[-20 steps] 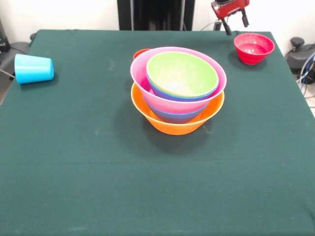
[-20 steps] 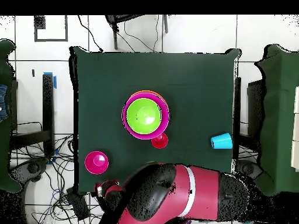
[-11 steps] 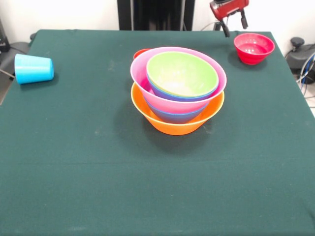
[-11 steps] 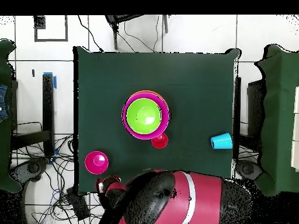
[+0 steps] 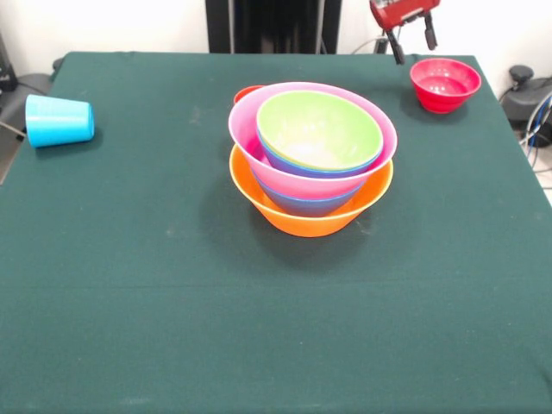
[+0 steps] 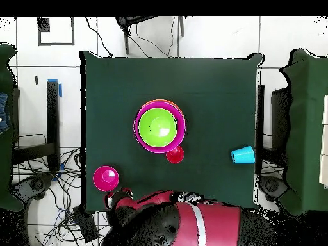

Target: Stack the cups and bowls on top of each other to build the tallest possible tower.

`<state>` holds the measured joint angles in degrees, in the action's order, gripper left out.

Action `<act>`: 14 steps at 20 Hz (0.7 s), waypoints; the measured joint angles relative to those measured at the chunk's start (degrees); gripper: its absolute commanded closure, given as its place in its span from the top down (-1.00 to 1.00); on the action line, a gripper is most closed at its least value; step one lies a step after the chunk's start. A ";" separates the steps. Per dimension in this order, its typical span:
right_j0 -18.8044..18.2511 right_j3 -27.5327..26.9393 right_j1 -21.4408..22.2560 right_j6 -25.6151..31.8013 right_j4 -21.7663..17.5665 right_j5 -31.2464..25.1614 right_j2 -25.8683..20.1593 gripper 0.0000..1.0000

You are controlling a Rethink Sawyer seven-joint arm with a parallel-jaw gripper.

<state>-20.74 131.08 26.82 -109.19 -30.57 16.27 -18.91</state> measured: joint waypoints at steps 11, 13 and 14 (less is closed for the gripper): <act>-0.29 0.72 4.97 0.00 3.58 -4.91 -1.38 1.00; -0.30 0.71 4.58 0.00 3.67 -4.98 -1.38 1.00; -0.30 0.71 4.37 0.00 3.66 -4.98 -1.39 1.00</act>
<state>-21.03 131.79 31.19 -109.19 -26.91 11.29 -20.30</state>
